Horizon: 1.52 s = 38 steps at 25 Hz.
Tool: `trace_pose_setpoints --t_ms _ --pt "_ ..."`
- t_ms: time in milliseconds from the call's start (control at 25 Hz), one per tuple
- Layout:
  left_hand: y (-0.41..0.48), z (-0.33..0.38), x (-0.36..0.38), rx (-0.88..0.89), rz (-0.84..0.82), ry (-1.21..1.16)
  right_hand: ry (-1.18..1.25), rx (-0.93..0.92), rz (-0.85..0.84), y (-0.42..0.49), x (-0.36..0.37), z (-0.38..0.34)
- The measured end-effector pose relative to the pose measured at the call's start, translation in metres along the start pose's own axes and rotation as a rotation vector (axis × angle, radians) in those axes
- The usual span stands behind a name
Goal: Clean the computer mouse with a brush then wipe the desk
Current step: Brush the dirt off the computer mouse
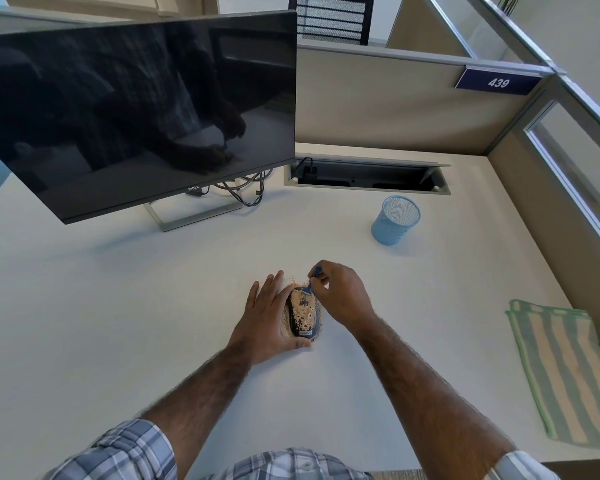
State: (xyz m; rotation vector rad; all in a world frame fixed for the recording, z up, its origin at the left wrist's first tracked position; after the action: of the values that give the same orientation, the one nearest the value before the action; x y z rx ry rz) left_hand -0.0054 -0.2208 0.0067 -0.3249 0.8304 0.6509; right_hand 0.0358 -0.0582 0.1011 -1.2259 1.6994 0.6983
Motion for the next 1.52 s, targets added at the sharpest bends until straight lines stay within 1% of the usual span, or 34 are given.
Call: trace_pose_setpoints --t_ms 120,240,360,480,600,720,880,1080,1240,1400,1520 --pt "0.0 0.0 0.001 0.001 0.0 0.008 0.015 -0.014 0.029 0.0 -0.001 0.0" --pt "0.001 -0.002 0.002 0.002 0.001 0.004 0.011 -0.042 -0.005 0.0 0.0 -0.004" --pt "0.0 -0.003 0.002 0.002 0.004 -0.001 0.005 -0.062 0.025 0.001 -0.002 -0.006" --pt "0.001 -0.003 0.003 0.004 0.006 -0.001 -0.033 -0.098 0.01 0.001 -0.002 -0.01" --pt "0.001 -0.003 0.003 0.0 0.012 -0.01 -0.029 -0.089 0.038 0.002 -0.004 -0.008" --pt "0.001 -0.003 0.003 -0.002 0.004 0.001 -0.01 -0.089 0.014 0.003 -0.002 -0.006" --pt "0.001 -0.003 0.002 -0.008 -0.007 0.004 0.008 -0.033 0.025 0.005 -0.002 0.0" --pt "0.001 -0.003 0.002 -0.007 -0.005 0.004 0.045 0.014 -0.003 0.005 0.0 0.006" --pt "0.001 -0.003 0.002 -0.005 -0.004 0.011 0.059 0.003 -0.035 0.006 0.002 0.005" --pt "0.0 -0.002 0.002 -0.006 0.0 0.007 0.067 -0.016 -0.027 0.009 0.001 0.002" --pt "0.0 -0.002 0.002 -0.011 -0.007 0.002 0.041 -0.014 -0.046 0.01 0.003 0.001"
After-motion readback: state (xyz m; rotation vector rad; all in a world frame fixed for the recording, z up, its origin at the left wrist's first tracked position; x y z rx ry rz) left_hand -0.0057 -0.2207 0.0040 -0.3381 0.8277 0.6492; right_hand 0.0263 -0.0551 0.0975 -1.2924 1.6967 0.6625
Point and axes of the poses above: each hand's wrist, its own y-axis towards the middle knuckle, its own x-axis out of the palm, z = x × y, the point moved 5 cm from there along y, towards the middle knuckle, and after that the axes turned 11 degrees about -y, right-handed, at the moved point
